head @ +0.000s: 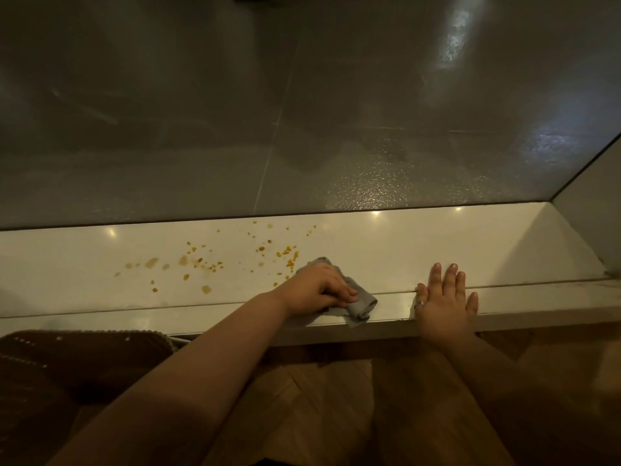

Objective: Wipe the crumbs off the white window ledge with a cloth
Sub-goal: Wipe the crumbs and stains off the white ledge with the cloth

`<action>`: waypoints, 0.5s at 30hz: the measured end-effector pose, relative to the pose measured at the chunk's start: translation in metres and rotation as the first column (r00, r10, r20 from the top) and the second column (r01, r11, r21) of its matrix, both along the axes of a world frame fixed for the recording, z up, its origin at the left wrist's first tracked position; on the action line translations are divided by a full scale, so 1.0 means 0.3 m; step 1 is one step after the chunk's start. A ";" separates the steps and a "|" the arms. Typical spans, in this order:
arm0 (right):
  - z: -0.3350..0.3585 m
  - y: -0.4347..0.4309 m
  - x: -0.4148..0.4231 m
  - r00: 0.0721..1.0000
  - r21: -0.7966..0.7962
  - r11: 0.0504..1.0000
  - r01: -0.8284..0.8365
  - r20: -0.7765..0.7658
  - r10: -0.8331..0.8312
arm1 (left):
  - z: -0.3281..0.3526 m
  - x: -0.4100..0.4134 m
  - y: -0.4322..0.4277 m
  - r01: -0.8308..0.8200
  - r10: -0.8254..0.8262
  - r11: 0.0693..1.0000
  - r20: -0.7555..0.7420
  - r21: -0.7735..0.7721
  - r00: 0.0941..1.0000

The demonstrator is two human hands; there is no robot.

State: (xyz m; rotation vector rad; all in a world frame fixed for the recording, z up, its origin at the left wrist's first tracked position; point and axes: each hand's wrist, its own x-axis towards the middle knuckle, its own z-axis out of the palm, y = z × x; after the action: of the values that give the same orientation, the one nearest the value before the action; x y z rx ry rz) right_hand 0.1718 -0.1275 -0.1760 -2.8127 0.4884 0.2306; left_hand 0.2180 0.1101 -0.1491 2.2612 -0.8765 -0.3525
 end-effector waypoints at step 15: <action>0.043 -0.001 0.011 0.989 0.036 0.998 -0.047 -0.142 0.051 | 0.042 -0.035 0.124 -0.133 0.146 0.983 -0.097 0.124 0.985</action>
State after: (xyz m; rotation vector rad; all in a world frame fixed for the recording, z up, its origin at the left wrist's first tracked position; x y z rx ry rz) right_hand 0.1751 -0.1278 -0.1632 -2.7913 0.4426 0.4487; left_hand 0.2074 0.1473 -0.1366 2.3722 -0.6536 -0.4658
